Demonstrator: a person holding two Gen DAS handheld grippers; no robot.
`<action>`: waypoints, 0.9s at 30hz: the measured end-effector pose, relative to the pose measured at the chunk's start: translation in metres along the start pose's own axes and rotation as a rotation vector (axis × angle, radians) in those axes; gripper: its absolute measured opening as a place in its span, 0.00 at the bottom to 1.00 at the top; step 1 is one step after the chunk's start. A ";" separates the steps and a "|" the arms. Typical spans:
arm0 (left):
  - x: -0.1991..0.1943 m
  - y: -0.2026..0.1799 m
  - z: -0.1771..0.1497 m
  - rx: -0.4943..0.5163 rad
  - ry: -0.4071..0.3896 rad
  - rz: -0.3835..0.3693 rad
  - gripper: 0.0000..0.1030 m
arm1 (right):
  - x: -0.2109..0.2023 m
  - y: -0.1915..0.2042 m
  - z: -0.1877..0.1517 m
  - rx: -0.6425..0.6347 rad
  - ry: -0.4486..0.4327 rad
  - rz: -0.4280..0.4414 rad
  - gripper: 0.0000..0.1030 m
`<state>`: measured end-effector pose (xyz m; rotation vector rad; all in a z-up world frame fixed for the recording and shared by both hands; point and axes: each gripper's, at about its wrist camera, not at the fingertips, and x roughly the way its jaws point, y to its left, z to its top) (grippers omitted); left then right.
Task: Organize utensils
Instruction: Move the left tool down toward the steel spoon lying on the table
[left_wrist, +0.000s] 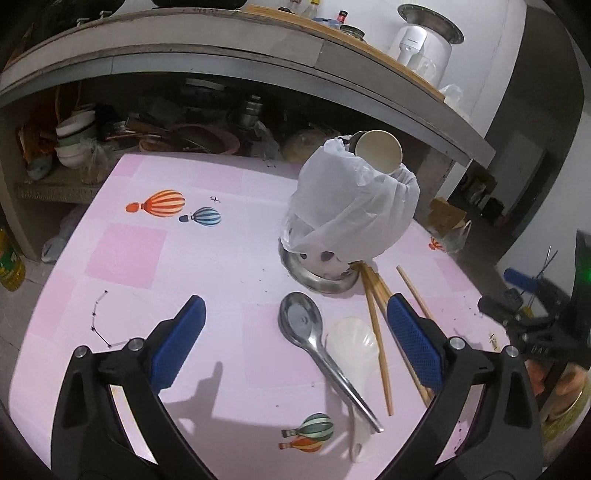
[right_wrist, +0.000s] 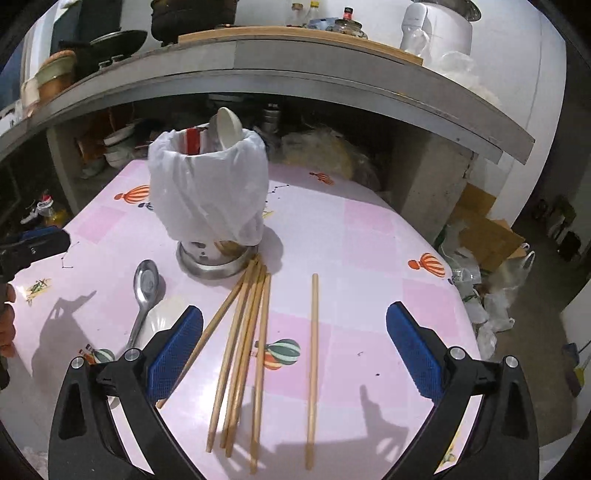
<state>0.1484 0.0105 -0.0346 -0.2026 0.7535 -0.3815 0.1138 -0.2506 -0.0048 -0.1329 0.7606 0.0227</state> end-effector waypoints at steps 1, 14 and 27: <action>0.001 0.000 -0.001 -0.006 0.004 0.000 0.92 | 0.000 0.001 -0.002 0.003 -0.011 -0.003 0.94; 0.020 -0.012 -0.014 0.010 0.020 -0.076 0.92 | 0.024 0.015 -0.022 0.045 0.040 0.194 0.94; 0.052 -0.007 -0.014 0.038 0.063 0.014 0.92 | 0.043 0.037 -0.019 0.063 0.088 0.401 0.87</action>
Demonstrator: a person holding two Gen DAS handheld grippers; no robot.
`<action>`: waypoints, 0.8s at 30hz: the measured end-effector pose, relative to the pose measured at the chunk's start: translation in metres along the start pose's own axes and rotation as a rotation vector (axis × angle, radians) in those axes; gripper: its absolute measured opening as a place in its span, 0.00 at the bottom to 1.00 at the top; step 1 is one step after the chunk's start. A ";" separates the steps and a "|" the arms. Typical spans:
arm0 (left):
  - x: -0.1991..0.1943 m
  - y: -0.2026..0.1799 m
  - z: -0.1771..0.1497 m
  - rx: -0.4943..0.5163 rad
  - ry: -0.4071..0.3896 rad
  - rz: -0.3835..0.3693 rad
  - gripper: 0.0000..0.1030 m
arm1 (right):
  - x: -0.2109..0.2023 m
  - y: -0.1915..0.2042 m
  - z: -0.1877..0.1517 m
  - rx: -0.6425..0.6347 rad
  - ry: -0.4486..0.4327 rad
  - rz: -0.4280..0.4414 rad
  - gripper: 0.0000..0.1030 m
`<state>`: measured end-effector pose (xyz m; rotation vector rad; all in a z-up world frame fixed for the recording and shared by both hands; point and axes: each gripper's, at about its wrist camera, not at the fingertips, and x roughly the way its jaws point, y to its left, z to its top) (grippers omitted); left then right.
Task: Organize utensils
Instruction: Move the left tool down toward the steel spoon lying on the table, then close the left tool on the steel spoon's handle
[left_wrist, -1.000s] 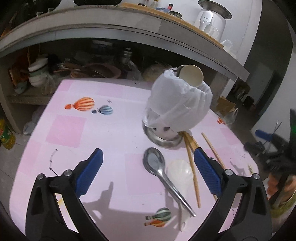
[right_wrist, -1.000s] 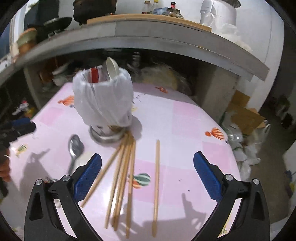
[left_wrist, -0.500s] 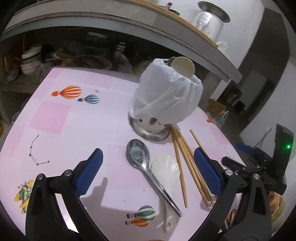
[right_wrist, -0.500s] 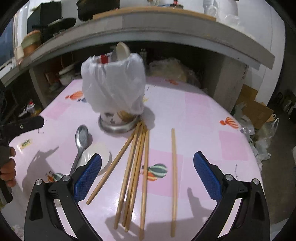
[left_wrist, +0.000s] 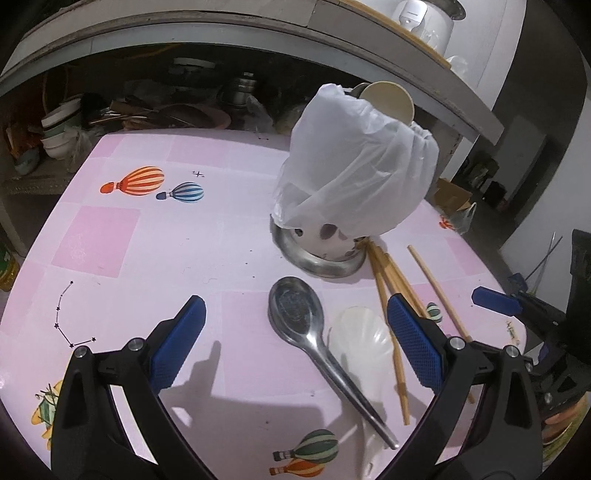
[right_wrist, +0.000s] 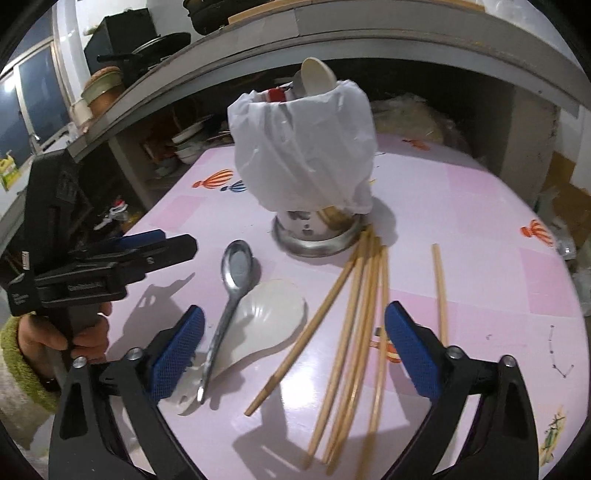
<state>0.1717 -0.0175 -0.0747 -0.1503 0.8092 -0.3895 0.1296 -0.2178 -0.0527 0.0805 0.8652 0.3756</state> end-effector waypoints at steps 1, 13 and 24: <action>0.001 0.000 0.000 0.003 0.000 0.004 0.92 | 0.003 -0.002 0.001 0.009 0.007 0.020 0.85; 0.013 0.008 0.007 0.057 0.004 0.004 0.83 | 0.025 -0.022 0.001 0.075 0.080 0.111 0.56; 0.048 -0.008 0.010 0.192 0.120 0.015 0.60 | 0.044 -0.028 -0.001 0.069 0.130 0.126 0.37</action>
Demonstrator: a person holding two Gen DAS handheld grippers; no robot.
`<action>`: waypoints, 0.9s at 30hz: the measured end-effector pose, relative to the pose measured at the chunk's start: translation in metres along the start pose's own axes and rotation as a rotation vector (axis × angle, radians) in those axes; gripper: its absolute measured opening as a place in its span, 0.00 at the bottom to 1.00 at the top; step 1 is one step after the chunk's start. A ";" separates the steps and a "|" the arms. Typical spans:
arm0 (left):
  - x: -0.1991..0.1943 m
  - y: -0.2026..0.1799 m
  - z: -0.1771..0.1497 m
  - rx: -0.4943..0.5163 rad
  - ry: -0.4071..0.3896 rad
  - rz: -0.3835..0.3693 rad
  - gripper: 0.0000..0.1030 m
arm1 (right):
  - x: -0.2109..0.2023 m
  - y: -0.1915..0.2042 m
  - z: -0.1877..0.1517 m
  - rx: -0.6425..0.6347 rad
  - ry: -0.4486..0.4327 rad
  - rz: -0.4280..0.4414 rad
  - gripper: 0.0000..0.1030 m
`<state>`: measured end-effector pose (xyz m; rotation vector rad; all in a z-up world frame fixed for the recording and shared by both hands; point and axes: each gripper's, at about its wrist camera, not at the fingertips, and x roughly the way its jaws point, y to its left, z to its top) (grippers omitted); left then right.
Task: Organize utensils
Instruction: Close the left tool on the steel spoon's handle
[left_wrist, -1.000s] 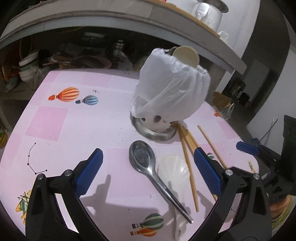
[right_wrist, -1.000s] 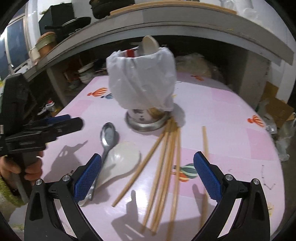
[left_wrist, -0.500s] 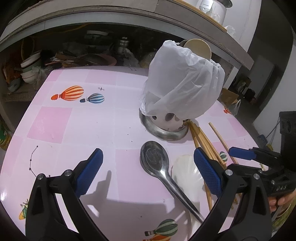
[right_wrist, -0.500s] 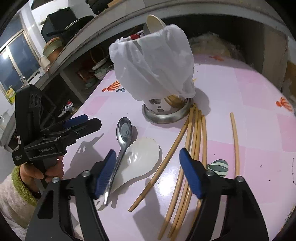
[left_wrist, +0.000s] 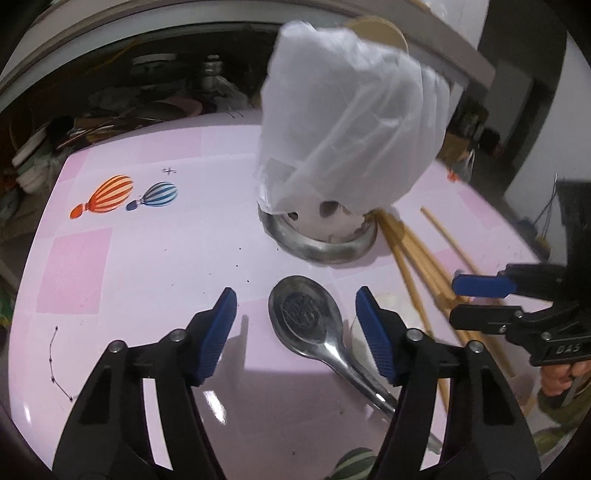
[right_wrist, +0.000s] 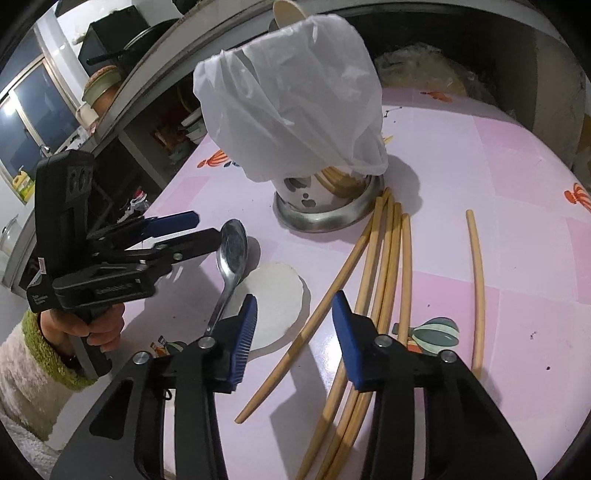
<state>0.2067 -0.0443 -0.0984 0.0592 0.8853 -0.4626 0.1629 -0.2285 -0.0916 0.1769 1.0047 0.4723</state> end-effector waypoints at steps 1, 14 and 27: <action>0.004 -0.002 0.001 0.013 0.010 0.010 0.58 | 0.002 0.000 0.000 -0.001 0.004 0.002 0.36; 0.034 -0.002 0.008 0.052 0.096 0.051 0.39 | 0.008 -0.004 0.000 0.012 0.022 0.005 0.35; 0.043 -0.006 0.010 0.024 0.111 0.016 0.19 | 0.011 -0.004 0.000 0.017 0.023 0.002 0.35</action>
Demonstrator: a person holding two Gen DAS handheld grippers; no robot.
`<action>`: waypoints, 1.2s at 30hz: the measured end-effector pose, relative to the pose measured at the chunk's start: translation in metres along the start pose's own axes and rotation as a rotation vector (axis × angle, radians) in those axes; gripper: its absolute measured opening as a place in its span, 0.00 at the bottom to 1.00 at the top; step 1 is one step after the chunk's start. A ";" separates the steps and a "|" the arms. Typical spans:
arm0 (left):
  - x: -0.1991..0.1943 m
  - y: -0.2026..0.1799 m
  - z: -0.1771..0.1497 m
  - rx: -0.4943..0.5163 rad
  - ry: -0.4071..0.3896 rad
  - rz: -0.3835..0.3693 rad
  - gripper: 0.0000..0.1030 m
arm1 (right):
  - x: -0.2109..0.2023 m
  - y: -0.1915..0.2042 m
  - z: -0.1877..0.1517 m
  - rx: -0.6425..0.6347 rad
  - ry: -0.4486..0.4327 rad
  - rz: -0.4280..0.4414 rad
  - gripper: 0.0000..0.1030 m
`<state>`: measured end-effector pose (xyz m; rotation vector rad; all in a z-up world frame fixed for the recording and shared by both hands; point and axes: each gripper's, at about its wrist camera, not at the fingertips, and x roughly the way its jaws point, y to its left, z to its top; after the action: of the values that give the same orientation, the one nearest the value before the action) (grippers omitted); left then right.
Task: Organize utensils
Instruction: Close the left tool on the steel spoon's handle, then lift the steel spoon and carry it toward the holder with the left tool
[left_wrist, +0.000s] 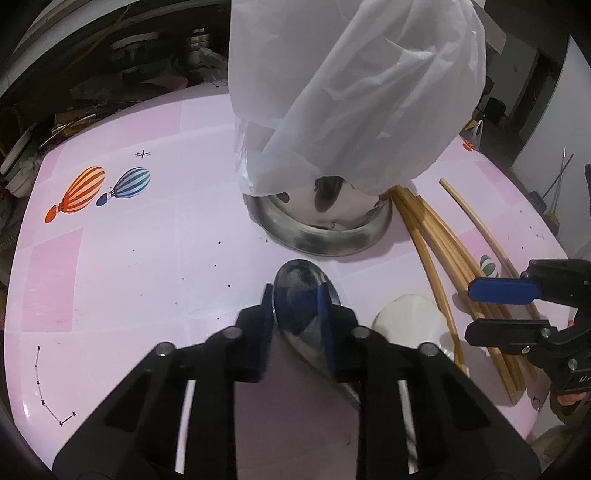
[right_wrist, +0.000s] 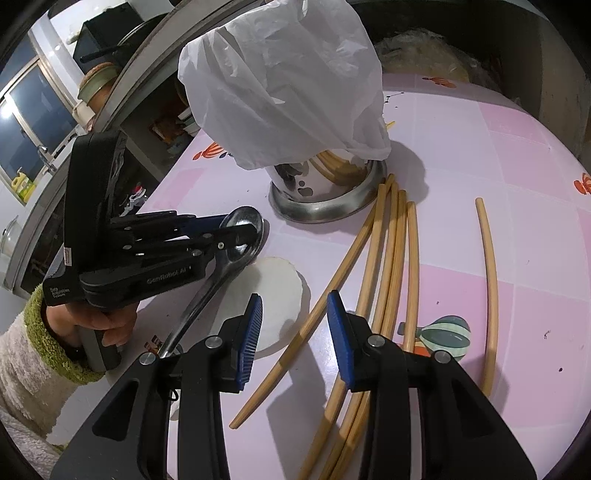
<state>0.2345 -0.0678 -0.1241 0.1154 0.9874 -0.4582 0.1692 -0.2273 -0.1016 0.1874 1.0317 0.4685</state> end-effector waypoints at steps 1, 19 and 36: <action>0.000 0.001 0.000 -0.006 -0.002 -0.005 0.19 | 0.000 0.000 0.000 0.000 0.000 -0.001 0.35; -0.013 0.027 0.002 -0.067 -0.052 -0.085 0.03 | 0.019 -0.003 0.024 -0.037 0.063 0.017 0.28; -0.027 0.040 -0.014 -0.125 -0.081 -0.102 0.03 | 0.048 0.009 0.035 -0.094 0.175 0.041 0.25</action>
<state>0.2280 -0.0184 -0.1137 -0.0665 0.9422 -0.4897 0.2169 -0.1950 -0.1177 0.0848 1.1758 0.5772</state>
